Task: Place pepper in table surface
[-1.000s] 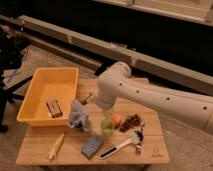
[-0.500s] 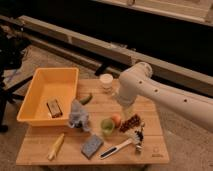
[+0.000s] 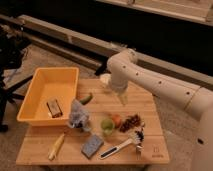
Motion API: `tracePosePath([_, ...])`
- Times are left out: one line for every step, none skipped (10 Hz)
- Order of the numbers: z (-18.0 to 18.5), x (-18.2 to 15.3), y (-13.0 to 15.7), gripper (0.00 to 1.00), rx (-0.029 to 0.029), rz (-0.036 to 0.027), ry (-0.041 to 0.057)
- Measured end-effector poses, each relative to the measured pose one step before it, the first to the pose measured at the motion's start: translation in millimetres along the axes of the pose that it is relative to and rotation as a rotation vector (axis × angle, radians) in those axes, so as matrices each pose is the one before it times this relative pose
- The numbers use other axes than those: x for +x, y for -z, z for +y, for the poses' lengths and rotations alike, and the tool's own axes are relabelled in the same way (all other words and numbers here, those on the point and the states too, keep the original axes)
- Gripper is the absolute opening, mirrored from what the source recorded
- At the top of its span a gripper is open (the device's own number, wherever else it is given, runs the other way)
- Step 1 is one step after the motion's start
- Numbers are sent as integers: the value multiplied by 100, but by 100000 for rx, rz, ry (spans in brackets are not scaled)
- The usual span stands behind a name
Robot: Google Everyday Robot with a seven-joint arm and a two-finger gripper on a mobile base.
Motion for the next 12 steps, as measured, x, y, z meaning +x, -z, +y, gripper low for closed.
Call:
tracePosePath([-255,-7,-29,80,54,-35,550])
tracePosePath([76,83,28,80,-50,120,-158])
tracePosePath([150,88,-11,80,-99,3,-241])
tracePosePath([-17,-30,-3,80,-52,-8,72])
tracePosePath([-96,-53,-6,80,68,-120,120])
tracePosePath([-53,-20,-42,80,151,-445,211])
tracePosePath([-213,282,-246,80,319,-795,1267])
tracePosePath([-1139,48,-314,80,575,-259,2647])
tracePosePath([-1087,5,-258,80,104,193,2708])
tracePosePath([-1821,-501,-411,80,144,309,4531])
tracePosePath([-1308,-41,-408,80,-63,643,3297])
tracePosePath([-959,31,-360,80,-270,496,2448])
